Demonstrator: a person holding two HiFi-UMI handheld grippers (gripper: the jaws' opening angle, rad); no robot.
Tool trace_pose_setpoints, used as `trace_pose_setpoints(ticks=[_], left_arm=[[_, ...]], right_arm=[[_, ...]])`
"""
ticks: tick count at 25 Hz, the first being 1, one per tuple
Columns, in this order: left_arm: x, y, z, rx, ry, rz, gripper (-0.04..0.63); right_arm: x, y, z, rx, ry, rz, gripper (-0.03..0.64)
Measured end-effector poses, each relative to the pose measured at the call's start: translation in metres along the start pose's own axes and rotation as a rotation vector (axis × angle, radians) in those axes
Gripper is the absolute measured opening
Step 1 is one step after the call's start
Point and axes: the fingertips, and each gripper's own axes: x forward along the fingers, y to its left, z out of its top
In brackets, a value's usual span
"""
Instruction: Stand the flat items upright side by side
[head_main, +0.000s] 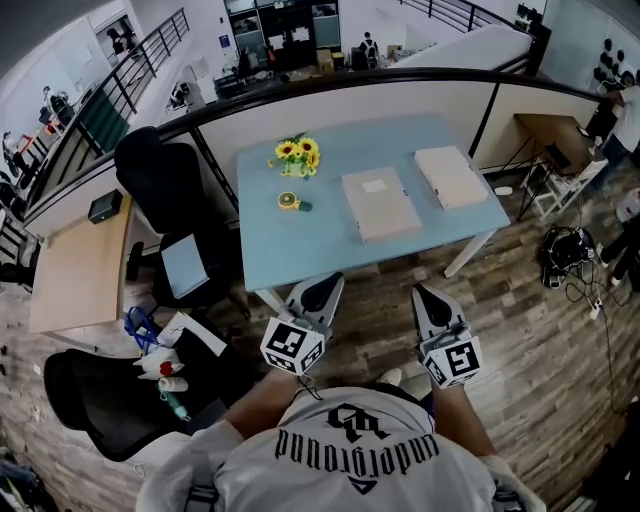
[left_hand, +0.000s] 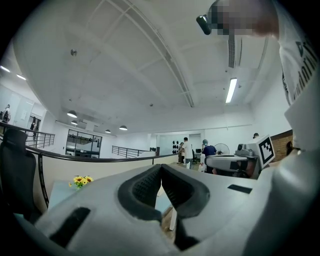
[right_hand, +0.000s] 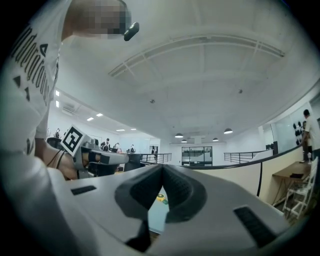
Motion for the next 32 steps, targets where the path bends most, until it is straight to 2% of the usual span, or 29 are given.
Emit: trace_pose_setpoints(ticks=[3,5,8,12,22,32], left_arm=[[0.029,-0.007,-0.007,-0.005,0.008,0.008,0.076],[0.051,-0.009,-0.01,-0.011,0.013,0.017,0.114],[0.082,-0.016,-0.015,-0.016,0.02,0.027,0.179],[0.119,-0.029,-0.02,-0.018,0.033,0.032,0.216],[0.173,-0.054,-0.034,-0.016,0.064,0.034,0.241],[0.21,-0.024,-0.047,-0.033,0.089,0.037,0.253]], right_arm=[[0.001,-0.026,-0.009,0.013,0.022,0.016,0.009],[0.003,-0.046,-0.016,0.028,0.038,0.025,0.112],[0.002,-0.076,-0.022,0.043,0.046,0.029,0.163],[-0.003,-0.11,-0.026,0.059,0.057,0.049,0.221],[-0.014,-0.161,-0.042,0.096,0.075,0.089,0.249],[0.024,-0.187,-0.059,0.114,0.101,0.1,0.253]])
